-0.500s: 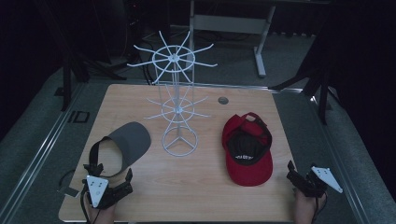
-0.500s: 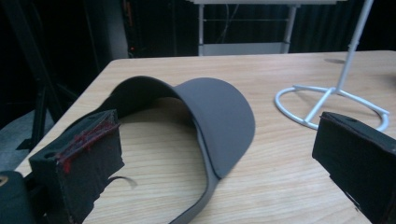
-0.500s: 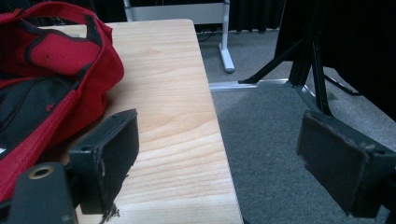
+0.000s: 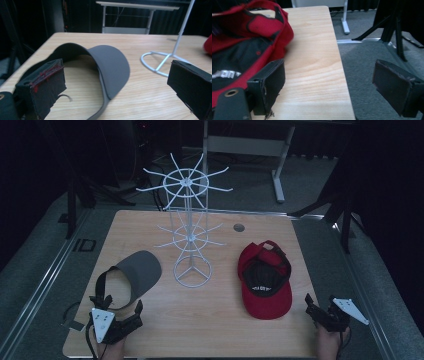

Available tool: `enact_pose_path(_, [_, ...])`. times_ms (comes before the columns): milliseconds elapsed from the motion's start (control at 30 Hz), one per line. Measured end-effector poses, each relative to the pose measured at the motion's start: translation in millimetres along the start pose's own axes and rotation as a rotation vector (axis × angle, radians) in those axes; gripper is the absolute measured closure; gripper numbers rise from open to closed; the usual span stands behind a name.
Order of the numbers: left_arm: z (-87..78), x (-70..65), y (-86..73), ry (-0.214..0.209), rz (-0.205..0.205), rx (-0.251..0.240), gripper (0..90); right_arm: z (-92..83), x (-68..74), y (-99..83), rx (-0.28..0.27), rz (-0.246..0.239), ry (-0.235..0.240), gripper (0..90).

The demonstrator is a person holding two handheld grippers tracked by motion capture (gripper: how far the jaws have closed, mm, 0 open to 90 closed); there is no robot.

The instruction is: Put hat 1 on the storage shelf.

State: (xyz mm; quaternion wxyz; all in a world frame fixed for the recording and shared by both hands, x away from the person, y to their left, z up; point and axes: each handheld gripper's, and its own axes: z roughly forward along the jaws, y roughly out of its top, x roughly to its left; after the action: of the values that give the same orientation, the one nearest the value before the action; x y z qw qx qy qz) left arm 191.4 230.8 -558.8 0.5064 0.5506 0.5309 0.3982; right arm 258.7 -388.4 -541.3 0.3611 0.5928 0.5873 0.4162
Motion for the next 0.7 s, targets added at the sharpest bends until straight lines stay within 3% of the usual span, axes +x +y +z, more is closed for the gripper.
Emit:
enact_pose_path(167, [-0.4,-1.2,0.4,0.003,0.009,0.009,1.9,-7.6,4.2,20.2,0.002,-0.04,-0.014,10.7])
enact_pose_path(200, [-0.2,-2.3,-0.4,0.026,0.054,0.026,1.9,-8.4,4.8,24.3,0.017,-0.029,0.017,10.7])
enact_pose_path(233, [-0.2,-2.3,-0.4,0.026,0.054,0.026,2.5,-8.7,6.1,27.7,0.015,-0.024,0.031,10.9])
enact_pose_path(267, [-0.1,-3.4,-0.9,0.053,0.092,0.037,4.9,-9.2,8.0,30.6,0.018,-0.022,0.036,12.2])
enact_pose_path(400, [0.2,-3.3,-1.1,0.034,0.063,0.052,4.8,-6.3,13.9,38.3,0.032,-0.031,0.067,12.5])
enact_pose_path(500, [-0.6,-4.6,0.2,0.013,0.05,0.053,4.7,-0.8,20.8,48.1,0.058,-0.05,0.116,13.6])
enact_pose_path(633, [-1.4,-6.2,1.5,0.044,0.076,0.054,4.7,4.1,27.5,54.3,0.074,-0.101,0.1,14.9])
enact_pose_path(700, [-1.6,-6.2,1.7,0.036,0.067,0.06,4.7,8.3,31.9,60.3,0.069,-0.109,0.104,14.9])
